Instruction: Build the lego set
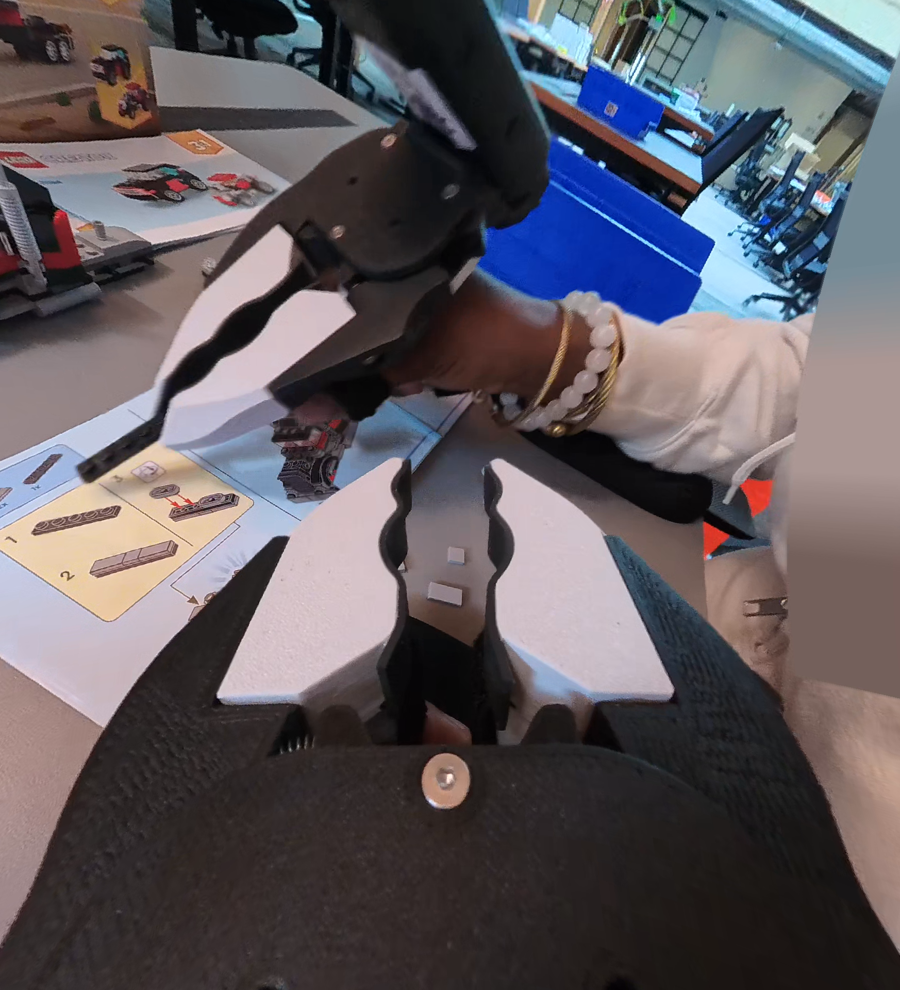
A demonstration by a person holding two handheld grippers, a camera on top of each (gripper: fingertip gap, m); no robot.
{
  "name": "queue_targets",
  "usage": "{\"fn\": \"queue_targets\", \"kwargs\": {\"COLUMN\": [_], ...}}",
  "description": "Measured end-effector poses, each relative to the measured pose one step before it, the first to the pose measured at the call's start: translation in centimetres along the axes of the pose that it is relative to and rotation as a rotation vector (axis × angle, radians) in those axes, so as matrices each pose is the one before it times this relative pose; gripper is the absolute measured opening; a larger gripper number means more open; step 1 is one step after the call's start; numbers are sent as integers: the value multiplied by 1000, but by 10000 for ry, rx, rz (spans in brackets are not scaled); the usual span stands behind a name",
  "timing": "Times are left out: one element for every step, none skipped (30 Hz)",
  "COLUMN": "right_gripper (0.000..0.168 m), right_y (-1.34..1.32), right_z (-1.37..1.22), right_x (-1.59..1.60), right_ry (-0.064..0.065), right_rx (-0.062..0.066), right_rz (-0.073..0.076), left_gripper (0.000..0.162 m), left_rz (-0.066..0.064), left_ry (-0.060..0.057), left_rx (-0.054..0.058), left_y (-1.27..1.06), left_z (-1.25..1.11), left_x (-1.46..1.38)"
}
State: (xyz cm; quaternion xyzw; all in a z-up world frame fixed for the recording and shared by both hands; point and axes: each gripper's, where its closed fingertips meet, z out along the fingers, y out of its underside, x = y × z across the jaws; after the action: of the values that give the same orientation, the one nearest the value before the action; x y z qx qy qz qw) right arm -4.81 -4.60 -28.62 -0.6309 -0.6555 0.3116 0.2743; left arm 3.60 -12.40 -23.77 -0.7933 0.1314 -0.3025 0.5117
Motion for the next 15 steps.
{"fn": "queue_targets", "kwargs": {"right_gripper": [8,8,9,10,13,16,18,19,20,21,22,22,15,10,6], "right_y": [-64,67,212,299,272,208,89,-71,-156,-104,-139,-466,-589,-393,-169], "right_z": [596,472,330,196,94,-24,-153,-262,-284,-251,-175,-124,-79,13,119], "right_x": [288,156,45,150,93,-62,-73,-21,-51,-94,-215,-509,-349,38,119], "right_ry": [225,168,104,177,140,18,-16,4,-55,-131,-245,-430,-283,-28,8], "right_rx": [-127,-153,-194,-194,-151,-130,-56,79,137,54,19,198,290,133,-22], "right_rz": [-2,-20,-26,-24,-20,17,47,60,80,109,23,-173,-229,-223,-262], "left_gripper": [26,26,25,25,25,25,25,25,25,25,25,25,25,25,25], "left_rz": [-73,-57,-53,-58,-58,-48,-34,-23,-20,-24,-22,-15,-7,2,6], "left_ry": [49,70,80,81,73,58,55,56,41,12,2,5,0,-5,-5], "left_rx": [128,112,88,62,38,17,-2,-15,-18,-18,-19,-19,-12,-2,7], "left_y": [-146,-120,-89,-70,-40,-18,4,26,22,21,23,25,18,18,-13], "left_z": [-125,-102,-90,-68,-42,-24,3,12,14,7,13,20,14,0,-5], "left_x": [-12,27,39,39,34,20,25,41,31,-11,-20,-13,-2,1,-2]}}
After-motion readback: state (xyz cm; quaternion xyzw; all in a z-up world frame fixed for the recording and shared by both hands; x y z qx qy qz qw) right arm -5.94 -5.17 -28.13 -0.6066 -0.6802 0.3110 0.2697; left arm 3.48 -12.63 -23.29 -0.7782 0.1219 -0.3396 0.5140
